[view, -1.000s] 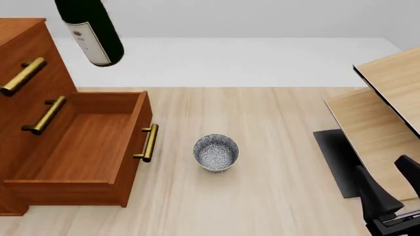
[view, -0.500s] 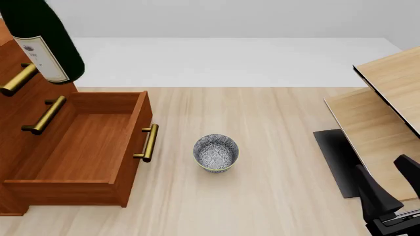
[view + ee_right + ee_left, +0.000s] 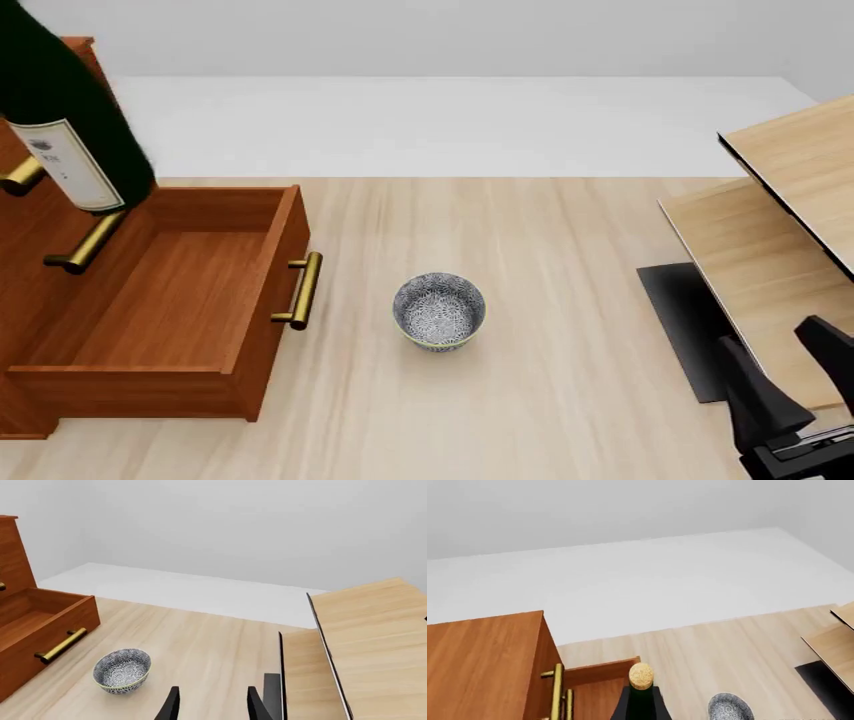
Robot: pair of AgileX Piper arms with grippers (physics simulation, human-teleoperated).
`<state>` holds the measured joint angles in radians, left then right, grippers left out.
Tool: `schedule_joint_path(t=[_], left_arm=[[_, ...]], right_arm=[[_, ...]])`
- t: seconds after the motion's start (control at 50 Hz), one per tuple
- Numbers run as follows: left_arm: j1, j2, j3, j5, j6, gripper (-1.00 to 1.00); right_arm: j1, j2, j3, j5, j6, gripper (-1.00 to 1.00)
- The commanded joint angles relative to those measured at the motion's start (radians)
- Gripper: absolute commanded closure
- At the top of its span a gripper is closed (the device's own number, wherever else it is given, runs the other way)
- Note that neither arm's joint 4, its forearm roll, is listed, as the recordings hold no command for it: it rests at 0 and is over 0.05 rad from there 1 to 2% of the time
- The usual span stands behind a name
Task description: Put the wine bottle in the bottom drawer of the cabinet.
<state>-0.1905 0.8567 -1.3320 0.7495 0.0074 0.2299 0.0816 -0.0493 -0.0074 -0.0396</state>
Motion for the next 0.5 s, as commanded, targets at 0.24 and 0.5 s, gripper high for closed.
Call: schedule_joint_path(t=[0.24, 0.5], left_arm=[[0.024, -0.034, 0.114, -0.030, -0.026, 1.00], [0.021, -0.073, 0.201, -0.043, -0.046, 1.00]], right_arm=[[0.004, 0.006, 0.002, -0.005, -0.001, -1.00], [0.007, 0.008, 0.005, -0.003, -0.005, -1.00]])
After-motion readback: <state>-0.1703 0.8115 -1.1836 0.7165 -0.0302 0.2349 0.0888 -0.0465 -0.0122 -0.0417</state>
